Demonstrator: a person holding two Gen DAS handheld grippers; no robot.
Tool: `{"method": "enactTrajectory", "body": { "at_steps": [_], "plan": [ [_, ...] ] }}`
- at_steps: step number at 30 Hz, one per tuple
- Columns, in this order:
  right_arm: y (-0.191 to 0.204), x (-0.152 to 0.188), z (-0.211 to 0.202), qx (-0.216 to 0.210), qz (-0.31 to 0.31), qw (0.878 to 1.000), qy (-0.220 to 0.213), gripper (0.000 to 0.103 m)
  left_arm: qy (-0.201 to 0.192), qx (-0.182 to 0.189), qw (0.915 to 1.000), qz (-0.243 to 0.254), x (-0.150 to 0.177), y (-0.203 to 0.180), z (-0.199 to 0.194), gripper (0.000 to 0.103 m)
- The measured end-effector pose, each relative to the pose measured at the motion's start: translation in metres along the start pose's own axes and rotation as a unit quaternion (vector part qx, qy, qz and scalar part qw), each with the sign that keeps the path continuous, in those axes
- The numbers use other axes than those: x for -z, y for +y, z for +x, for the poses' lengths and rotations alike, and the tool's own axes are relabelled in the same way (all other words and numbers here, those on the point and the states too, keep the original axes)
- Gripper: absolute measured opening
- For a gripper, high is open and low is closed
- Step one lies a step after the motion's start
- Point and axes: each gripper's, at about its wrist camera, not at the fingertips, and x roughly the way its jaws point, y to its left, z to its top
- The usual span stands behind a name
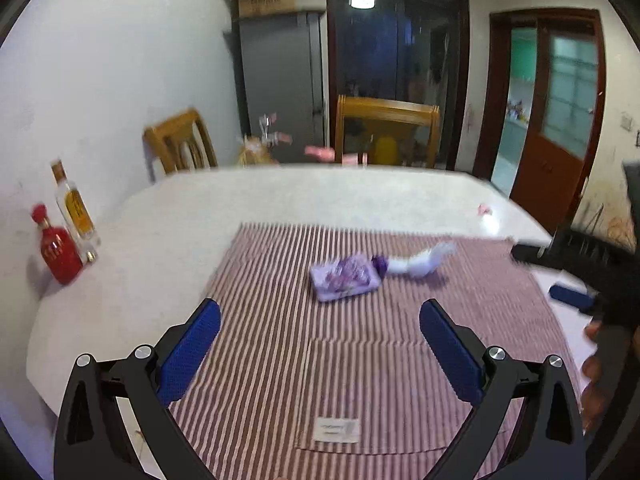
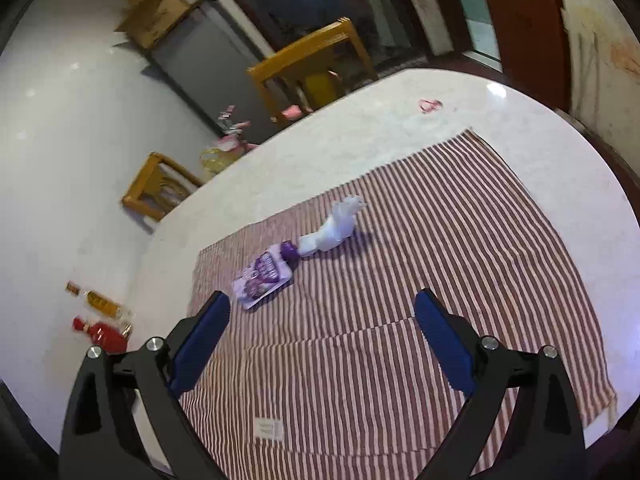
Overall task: Collect trash
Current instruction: 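Move both tools back over the striped tablecloth, then grasp the white tissue with the right gripper while the left gripper grasps the purple jelly pouch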
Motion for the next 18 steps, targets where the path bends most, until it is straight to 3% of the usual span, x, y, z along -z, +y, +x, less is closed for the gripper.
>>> {"method": "enactTrajectory", "body": {
  "at_steps": [6, 10, 15, 18],
  "plan": [
    [-0.002, -0.021, 0.065, -0.029, 0.103, 0.993, 0.045, 0.091, 0.047, -0.006, 0.9985, -0.027, 0.008, 0.025, 0.05, 0.097],
    [0.003, -0.035, 0.13, -0.035, 0.148, 0.985, 0.085, 0.078, 0.067, -0.004, 0.9969, -0.041, 0.011, 0.035, 0.067, 0.097],
    [0.007, -0.052, 0.182, 0.017, 0.145, 0.983, 0.108, 0.075, 0.081, -0.014, 0.9957, -0.043, 0.014, 0.043, 0.082, 0.097],
    [0.01, -0.058, 0.209, 0.061, 0.135, 0.981, 0.123, 0.065, 0.091, -0.017, 0.9946, -0.045, 0.014, 0.047, 0.093, 0.097]
  ]
}}
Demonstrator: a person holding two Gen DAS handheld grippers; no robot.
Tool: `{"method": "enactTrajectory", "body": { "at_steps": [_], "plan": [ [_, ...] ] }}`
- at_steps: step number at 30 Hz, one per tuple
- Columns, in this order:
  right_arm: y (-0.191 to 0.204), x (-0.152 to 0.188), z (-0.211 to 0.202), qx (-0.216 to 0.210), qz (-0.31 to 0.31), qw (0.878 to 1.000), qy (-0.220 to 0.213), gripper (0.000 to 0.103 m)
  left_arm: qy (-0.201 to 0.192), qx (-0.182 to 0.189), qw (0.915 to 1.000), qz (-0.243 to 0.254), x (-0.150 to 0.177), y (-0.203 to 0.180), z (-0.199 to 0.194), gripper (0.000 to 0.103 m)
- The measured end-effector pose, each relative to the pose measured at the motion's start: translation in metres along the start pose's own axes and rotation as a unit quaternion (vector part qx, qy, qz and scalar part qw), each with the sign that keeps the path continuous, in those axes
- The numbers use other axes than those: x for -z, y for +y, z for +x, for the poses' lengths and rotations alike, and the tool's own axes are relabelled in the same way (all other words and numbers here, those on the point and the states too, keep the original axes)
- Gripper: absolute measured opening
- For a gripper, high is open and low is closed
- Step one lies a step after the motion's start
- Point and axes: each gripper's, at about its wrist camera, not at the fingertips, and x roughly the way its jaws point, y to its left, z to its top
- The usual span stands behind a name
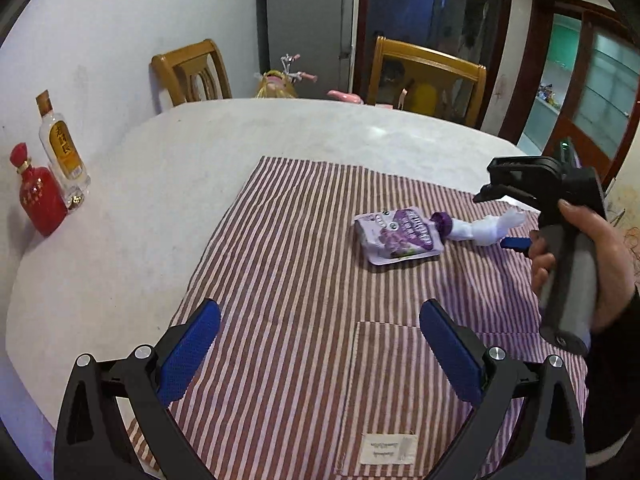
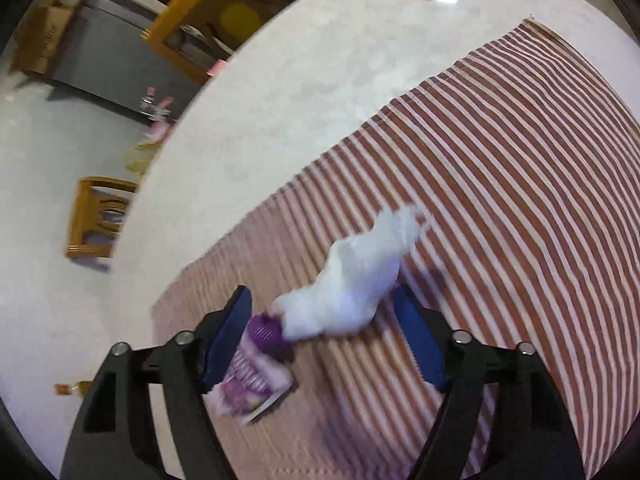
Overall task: Collect trash
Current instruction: 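Grasp the white tissue with the right gripper while the left gripper grasps the purple jelly pouch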
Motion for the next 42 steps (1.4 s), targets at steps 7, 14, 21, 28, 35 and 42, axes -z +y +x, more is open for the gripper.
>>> {"method": "enactTrajectory", "body": {
  "at_steps": [7, 14, 21, 28, 35, 42],
  "plan": [
    [0.01, 0.006, 0.009, 0.059, -0.083, 0.995, -0.015, 0.026, 0.0, -0.001, 0.9997, 0.024, -0.014, -0.002, 0.023, 0.097],
    [-0.016, 0.019, -0.035, 0.007, -0.096, 0.995, -0.021, 0.025, 0.0, 0.064, 0.9856, 0.157, -0.043, -0.027, 0.053, 0.097],
    [-0.033, 0.019, -0.064, -0.039, -0.079, 0.996, -0.016, 0.027, -0.022, -0.001, 0.9112, 0.411, -0.054, -0.084, 0.121, 0.096],
    [-0.049, 0.017, -0.085, -0.058, -0.072, 0.996, -0.018, 0.028, 0.049, 0.084, 0.8832, 0.459, -0.044, -0.109, 0.154, 0.097],
    [-0.052, 0.016, -0.084, -0.072, -0.066, 0.995, -0.015, 0.029, 0.093, 0.169, 0.9009, 0.389, -0.067, -0.1, 0.173, 0.076],
    [-0.052, 0.014, -0.08, -0.078, -0.062, 0.995, -0.009, 0.029, 0.074, 0.198, 0.9196, 0.331, -0.067, -0.085, 0.162, 0.066]
  ]
}}
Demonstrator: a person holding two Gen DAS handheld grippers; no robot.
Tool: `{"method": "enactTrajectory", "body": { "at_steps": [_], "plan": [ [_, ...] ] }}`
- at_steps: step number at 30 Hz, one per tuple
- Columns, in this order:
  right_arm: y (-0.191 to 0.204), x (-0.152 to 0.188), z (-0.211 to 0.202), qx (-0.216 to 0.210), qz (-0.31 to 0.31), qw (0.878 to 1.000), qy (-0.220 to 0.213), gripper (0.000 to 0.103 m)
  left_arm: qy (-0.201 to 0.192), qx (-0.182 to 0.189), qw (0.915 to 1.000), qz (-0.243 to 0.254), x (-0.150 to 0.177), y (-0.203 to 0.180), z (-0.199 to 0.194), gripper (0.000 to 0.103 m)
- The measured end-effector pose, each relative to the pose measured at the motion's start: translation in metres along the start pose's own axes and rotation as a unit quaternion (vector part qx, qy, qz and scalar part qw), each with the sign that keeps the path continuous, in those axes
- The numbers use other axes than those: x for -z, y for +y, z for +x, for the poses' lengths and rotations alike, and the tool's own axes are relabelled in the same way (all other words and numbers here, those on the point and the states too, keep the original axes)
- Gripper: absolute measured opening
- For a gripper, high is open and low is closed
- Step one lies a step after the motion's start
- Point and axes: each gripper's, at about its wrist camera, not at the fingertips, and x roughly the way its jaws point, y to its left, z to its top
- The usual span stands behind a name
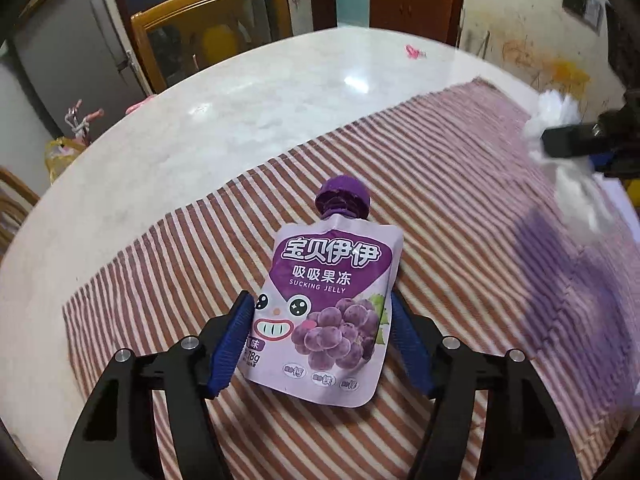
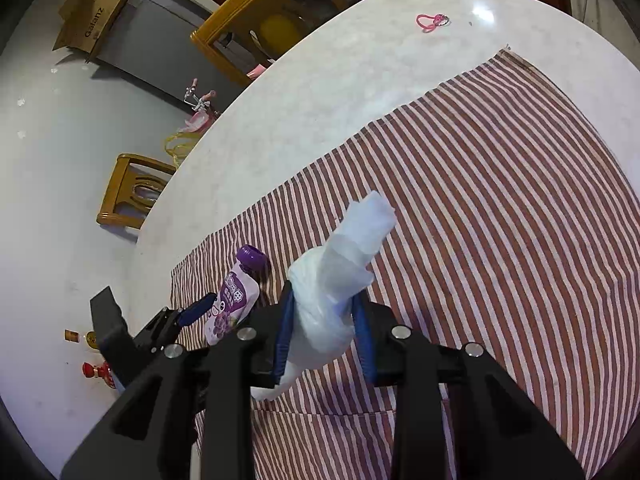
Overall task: Collect trash
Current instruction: 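Lift the purple jelly pouch and white tissue and carry them to the black bin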
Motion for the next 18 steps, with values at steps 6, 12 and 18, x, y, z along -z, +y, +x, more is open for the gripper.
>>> {"method": "enactTrajectory", "body": {
  "at_steps": [6, 12, 18],
  "plan": [
    [0.004, 0.001, -0.002, -0.009, -0.005, 1.0, 0.005, 0.029, -0.039, -0.008, 0.9986, -0.036, 0.006, -0.009, -0.028, 0.065],
    [0.007, 0.005, -0.003, -0.012, -0.011, 1.0, 0.009, 0.029, -0.076, -0.01, 0.9943, -0.074, 0.023, -0.038, -0.066, 0.014],
    [0.005, 0.018, -0.006, 0.0, -0.024, 0.999, 0.022, 0.029, -0.047, -0.027, 0.9934, -0.101, 0.051, -0.059, -0.058, 0.012]
  ]
}}
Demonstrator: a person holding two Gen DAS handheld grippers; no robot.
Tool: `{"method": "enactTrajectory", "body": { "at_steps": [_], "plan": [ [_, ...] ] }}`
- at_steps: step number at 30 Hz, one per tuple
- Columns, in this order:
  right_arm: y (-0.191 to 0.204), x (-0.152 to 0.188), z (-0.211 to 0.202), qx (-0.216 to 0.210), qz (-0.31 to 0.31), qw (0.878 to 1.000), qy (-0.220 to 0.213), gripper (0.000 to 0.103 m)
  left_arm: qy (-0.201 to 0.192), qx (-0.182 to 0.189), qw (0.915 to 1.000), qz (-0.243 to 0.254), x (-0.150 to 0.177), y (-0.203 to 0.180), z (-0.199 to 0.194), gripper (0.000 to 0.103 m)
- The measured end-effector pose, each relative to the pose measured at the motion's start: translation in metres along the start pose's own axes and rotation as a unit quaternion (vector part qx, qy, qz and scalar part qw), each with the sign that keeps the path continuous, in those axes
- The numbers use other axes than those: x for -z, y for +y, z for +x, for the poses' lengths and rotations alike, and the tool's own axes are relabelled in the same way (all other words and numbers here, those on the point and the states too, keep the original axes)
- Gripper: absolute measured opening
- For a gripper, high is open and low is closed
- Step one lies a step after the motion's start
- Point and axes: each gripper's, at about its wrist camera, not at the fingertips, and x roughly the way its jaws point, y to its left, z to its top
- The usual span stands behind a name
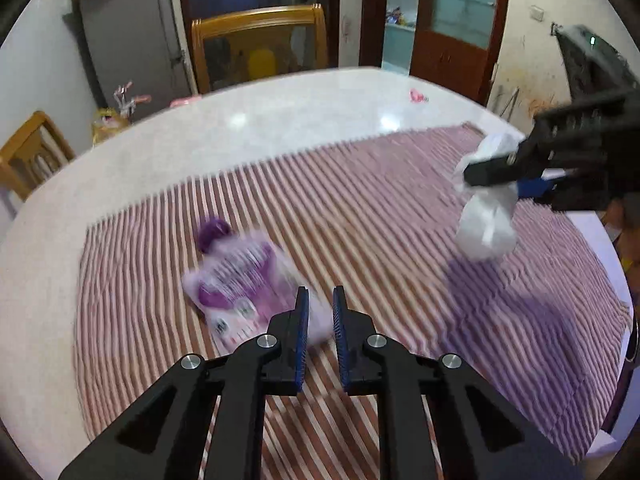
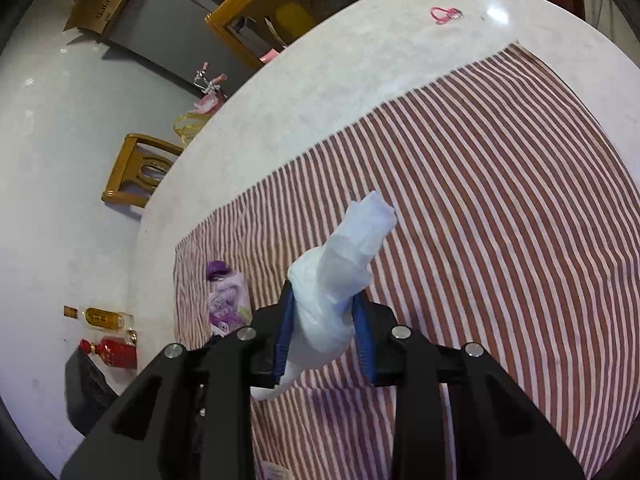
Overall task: Collect trash
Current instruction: 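Lift the purple jelly pouch and white tissue and carry them to the black bin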
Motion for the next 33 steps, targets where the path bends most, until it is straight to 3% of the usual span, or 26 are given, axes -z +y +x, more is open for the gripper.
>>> {"method": "enactTrajectory", "body": {
  "at_steps": [4, 5, 6, 7, 8, 10, 11, 13, 17, 19, 20, 21, 24, 33],
  "plan": [
    [-0.007, 0.005, -0.003, 0.005, 0.008, 1.0, 0.001, 0.029, -0.014, -0.016, 0.9988, -0.044, 0.01, 0.012, -0.004, 0.014],
    [-0.008, 0.006, -0.003, 0.004, 0.009, 1.0, 0.001, 0.029, -0.03, -0.04, 0.997, -0.059, 0.01, 0.017, -0.01, 0.029],
    [-0.008, 0.006, -0.003, 0.004, 0.01, 1.0, 0.001, 0.029, -0.037, -0.05, 0.9956, -0.07, 0.009, 0.022, -0.012, 0.067],
    [-0.008, 0.006, -0.003, 0.002, 0.011, 1.0, 0.002, 0.029, -0.044, -0.055, 0.9932, -0.093, 0.008, 0.029, -0.015, 0.084],
    [-0.009, 0.006, -0.003, 0.002, 0.01, 1.0, 0.002, 0.029, -0.05, -0.043, 0.9901, -0.124, 0.006, 0.039, -0.017, 0.093],
    [-0.008, 0.006, 0.0, 0.001, 0.01, 1.0, 0.004, 0.029, -0.045, -0.014, 0.983, -0.177, -0.001, 0.053, -0.014, 0.094],
    [-0.008, 0.007, 0.001, -0.001, 0.01, 1.0, 0.005, 0.029, -0.034, -0.018, 0.9795, -0.198, -0.006, 0.058, -0.009, 0.096],
    [-0.009, 0.008, 0.003, -0.006, 0.011, 1.0, 0.008, 0.029, -0.011, -0.066, 0.975, -0.212, -0.014, 0.057, 0.003, 0.097],
    [-0.012, 0.009, 0.006, -0.012, 0.016, 1.0, 0.013, 0.029, 0.021, -0.11, 0.968, -0.225, -0.024, 0.053, 0.031, 0.097],
    [-0.013, 0.009, 0.006, -0.015, 0.019, 1.0, 0.015, 0.029, 0.056, -0.136, 0.9627, -0.227, -0.021, 0.051, 0.048, 0.094],
    [-0.014, 0.009, 0.006, -0.017, 0.019, 1.0, 0.015, 0.029, 0.067, -0.14, 0.9605, -0.231, -0.019, 0.05, 0.053, 0.086],
    [-0.014, 0.009, 0.004, -0.02, 0.019, 1.0, 0.014, 0.029, 0.067, -0.163, 0.9596, -0.219, -0.017, 0.044, 0.057, 0.081],
    [-0.016, 0.008, 0.003, -0.026, 0.022, 0.999, 0.014, 0.029, 0.063, -0.161, 0.9606, -0.218, -0.02, 0.035, 0.059, 0.068],
    [-0.028, 0.009, -0.002, -0.039, 0.032, 0.999, 0.018, 0.029, 0.035, -0.128, 0.9653, -0.225, -0.02, 0.033, 0.029, 0.066]
  ]
}}
